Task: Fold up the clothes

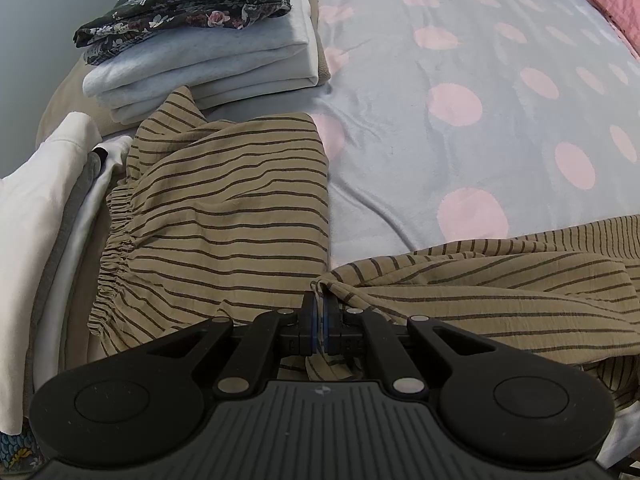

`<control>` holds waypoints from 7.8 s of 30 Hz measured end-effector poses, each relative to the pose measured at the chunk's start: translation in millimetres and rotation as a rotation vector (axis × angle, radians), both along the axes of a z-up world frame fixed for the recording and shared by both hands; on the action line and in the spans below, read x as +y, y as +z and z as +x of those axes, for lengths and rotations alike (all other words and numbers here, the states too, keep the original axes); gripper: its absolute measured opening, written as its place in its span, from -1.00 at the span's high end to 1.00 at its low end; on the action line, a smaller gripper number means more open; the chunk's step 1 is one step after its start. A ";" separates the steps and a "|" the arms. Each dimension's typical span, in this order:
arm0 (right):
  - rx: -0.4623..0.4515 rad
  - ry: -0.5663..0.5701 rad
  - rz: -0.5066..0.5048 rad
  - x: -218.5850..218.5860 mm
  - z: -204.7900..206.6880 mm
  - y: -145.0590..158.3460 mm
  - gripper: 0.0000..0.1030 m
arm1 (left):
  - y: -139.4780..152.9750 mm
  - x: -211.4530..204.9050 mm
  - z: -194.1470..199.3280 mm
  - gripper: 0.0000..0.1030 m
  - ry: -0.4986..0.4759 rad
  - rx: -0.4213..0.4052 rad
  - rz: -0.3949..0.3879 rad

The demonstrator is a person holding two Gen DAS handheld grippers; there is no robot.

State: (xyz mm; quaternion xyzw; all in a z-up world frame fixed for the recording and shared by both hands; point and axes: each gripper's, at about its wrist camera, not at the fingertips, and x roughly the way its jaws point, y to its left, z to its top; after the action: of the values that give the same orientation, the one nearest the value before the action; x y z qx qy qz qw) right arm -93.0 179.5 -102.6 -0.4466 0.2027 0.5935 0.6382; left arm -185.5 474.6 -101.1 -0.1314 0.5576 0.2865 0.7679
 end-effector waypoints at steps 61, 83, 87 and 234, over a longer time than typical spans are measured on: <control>-0.339 0.160 -0.413 -35.2 -37.6 -15.6 0.63 | 6.4 -6.3 -22.3 0.97 -0.015 -0.032 -0.014; -0.016 0.093 -0.509 25.8 28.5 -28.5 0.88 | 8.6 -2.7 -23.3 0.97 -0.028 -0.052 -0.029; -0.015 0.032 -0.470 16.3 31.1 -15.2 0.91 | 11.0 -2.5 -23.3 0.97 -0.029 -0.062 -0.031; 0.316 -1.014 0.518 73.6 425.3 2.6 0.96 | 11.6 16.4 328.1 0.99 -0.259 -0.377 -0.113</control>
State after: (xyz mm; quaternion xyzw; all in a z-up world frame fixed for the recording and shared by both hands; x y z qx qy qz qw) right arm 332.3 253.0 -99.9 -0.0297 0.3322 0.3040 0.8924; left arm 142.6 491.0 -89.6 -0.1528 0.4317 0.1243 0.8802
